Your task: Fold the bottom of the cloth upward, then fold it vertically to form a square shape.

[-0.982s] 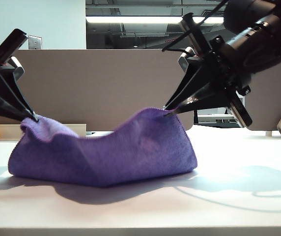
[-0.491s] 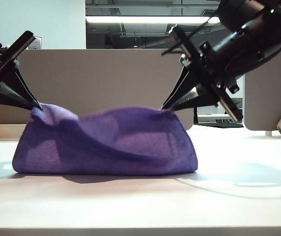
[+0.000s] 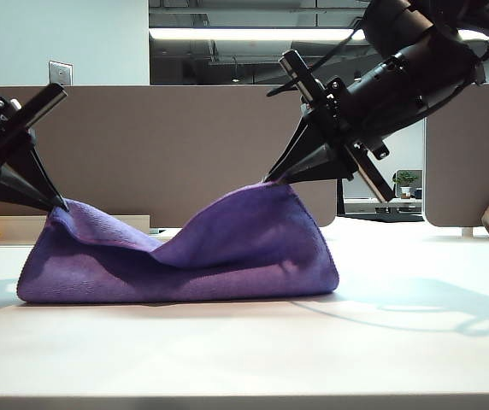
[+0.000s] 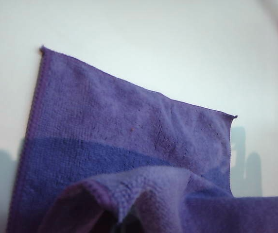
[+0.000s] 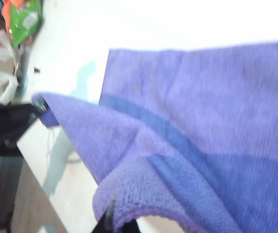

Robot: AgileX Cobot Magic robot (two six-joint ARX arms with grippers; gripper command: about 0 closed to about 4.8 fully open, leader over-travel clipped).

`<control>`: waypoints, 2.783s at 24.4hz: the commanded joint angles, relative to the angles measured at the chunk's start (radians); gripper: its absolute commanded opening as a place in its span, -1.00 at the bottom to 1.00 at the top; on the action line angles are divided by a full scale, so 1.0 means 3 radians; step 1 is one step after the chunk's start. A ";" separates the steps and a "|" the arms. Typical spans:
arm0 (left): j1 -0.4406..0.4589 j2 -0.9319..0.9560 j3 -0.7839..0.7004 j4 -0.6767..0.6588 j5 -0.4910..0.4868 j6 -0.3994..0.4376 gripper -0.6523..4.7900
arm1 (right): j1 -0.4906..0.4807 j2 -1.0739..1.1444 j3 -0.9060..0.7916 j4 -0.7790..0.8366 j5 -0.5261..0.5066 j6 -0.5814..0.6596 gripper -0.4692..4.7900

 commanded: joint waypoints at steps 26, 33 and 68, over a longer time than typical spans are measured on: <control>0.0006 0.0104 0.0034 0.0148 0.0290 -0.0329 -0.43 | -0.0164 0.0013 0.0008 0.0493 0.0106 0.0342 -0.79; 0.0006 0.0102 0.0034 0.0324 0.0337 -0.0515 -0.25 | -0.0203 0.0013 0.0008 0.0495 0.0142 0.0416 -0.79; 0.0004 0.0212 0.0037 -0.0011 -0.0025 -0.0482 -0.36 | -0.0234 0.0085 0.0050 0.1015 -0.0296 0.0744 -0.79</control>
